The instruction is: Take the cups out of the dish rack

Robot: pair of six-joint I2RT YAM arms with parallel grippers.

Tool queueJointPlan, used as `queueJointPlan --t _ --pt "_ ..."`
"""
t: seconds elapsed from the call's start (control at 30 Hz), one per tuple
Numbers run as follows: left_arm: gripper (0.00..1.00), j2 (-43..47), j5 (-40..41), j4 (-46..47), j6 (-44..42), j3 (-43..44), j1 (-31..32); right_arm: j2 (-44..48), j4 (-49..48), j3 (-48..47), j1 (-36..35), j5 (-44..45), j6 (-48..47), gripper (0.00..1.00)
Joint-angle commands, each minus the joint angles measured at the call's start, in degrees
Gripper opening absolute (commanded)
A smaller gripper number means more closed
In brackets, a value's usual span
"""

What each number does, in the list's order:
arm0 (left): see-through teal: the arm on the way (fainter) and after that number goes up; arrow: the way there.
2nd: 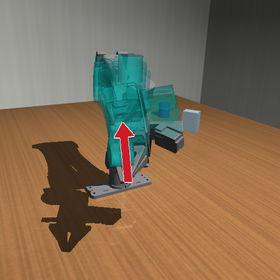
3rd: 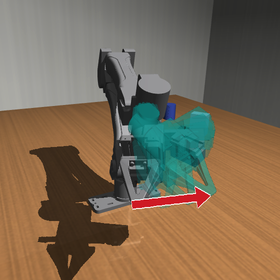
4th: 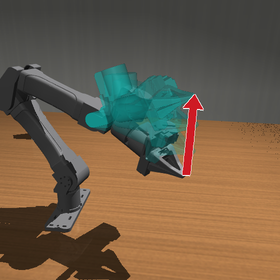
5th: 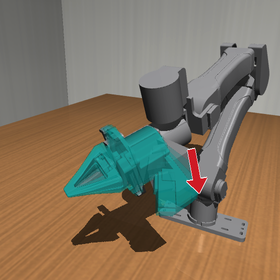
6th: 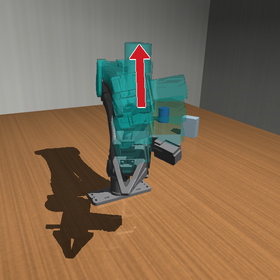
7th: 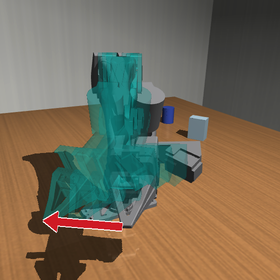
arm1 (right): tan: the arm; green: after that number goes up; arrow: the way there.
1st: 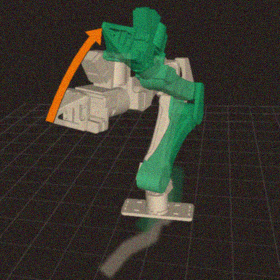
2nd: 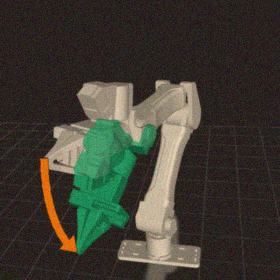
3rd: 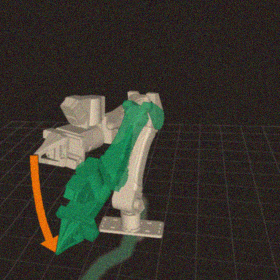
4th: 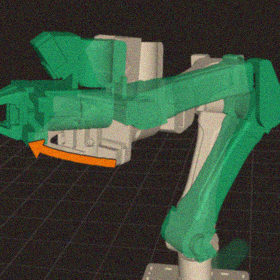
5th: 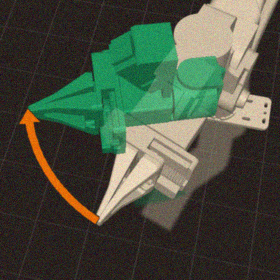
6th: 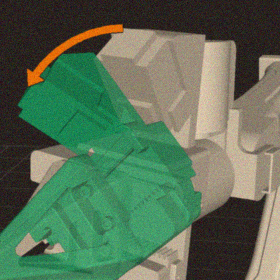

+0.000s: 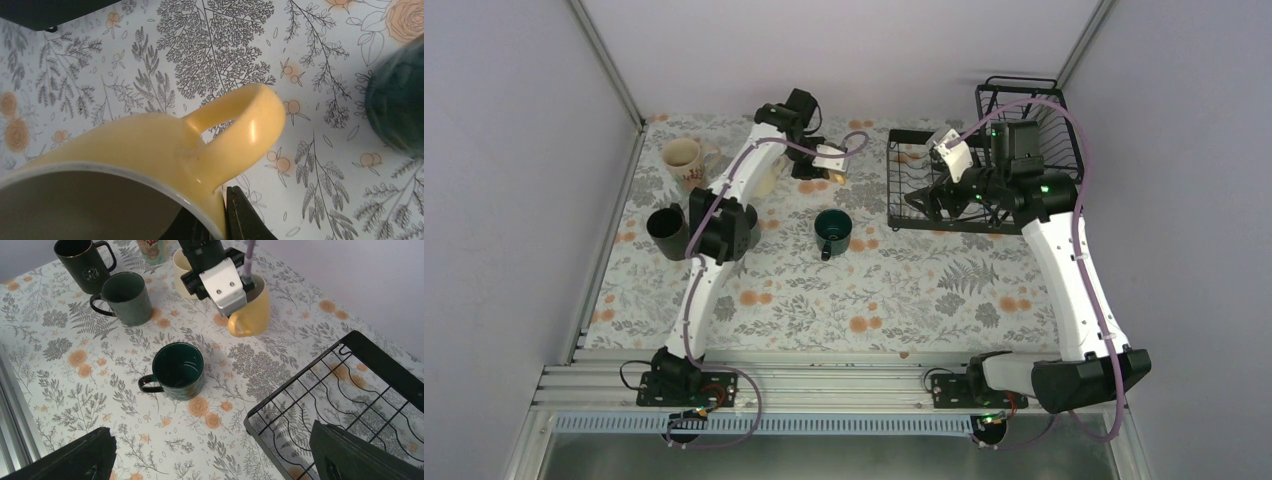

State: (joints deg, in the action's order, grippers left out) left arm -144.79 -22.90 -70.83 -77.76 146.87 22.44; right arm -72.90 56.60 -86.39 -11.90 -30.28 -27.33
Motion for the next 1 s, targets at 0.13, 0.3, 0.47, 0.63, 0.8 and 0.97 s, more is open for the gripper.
queueJointPlan --t 0.13,0.3,0.47,0.63,0.8,0.97 --pt "0.02 -1.7 -0.7 3.4 0.6 0.7 0.7 1.3 -1.5 -0.2 0.2 -2.1 0.9 1.00" --pt "0.02 -2.5 0.7 3.8 1.3 0.8 0.7 1.7 -1.5 -0.5 0.3 -2.2 1.2 1.00" --pt "0.03 -3.1 1.9 3.8 1.5 0.6 0.7 1.9 -1.1 -0.4 0.3 -2.3 1.0 1.00" --pt "0.18 -3.5 2.1 4.4 2.9 0.6 0.7 2.1 -1.6 0.0 0.2 -1.9 1.2 1.00" --pt "0.31 -3.7 2.8 3.8 2.5 0.6 0.7 2.0 -1.5 -0.8 0.2 -1.6 1.4 1.00" --pt "0.38 -3.3 2.2 3.7 4.7 2.6 0.5 2.3 -1.5 -0.8 0.2 -1.8 1.5 1.00"
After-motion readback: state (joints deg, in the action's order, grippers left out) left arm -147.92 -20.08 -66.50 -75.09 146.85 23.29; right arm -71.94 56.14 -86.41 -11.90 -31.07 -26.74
